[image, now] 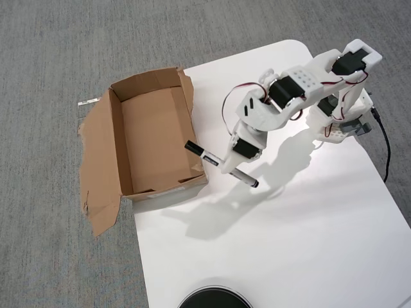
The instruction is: Grasp a pen and put it in the box.
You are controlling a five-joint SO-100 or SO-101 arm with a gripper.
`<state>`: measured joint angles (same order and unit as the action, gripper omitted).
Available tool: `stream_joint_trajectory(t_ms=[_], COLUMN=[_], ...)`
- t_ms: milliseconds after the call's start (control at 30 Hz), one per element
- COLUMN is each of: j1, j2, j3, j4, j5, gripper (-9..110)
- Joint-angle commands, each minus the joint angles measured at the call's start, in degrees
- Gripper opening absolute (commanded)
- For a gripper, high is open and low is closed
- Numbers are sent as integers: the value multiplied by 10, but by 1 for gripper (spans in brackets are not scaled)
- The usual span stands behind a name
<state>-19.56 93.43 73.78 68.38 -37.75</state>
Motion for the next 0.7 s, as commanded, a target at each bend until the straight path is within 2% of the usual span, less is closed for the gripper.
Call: stream_joint_trajectory(t_ms=[0,400,667], j1=[26,128,149], j2=[30,21,-7], j3=[-70,-165,-218], j4=[-4,-4,-4], j5=[2,2,3], gripper=[0,0,0])
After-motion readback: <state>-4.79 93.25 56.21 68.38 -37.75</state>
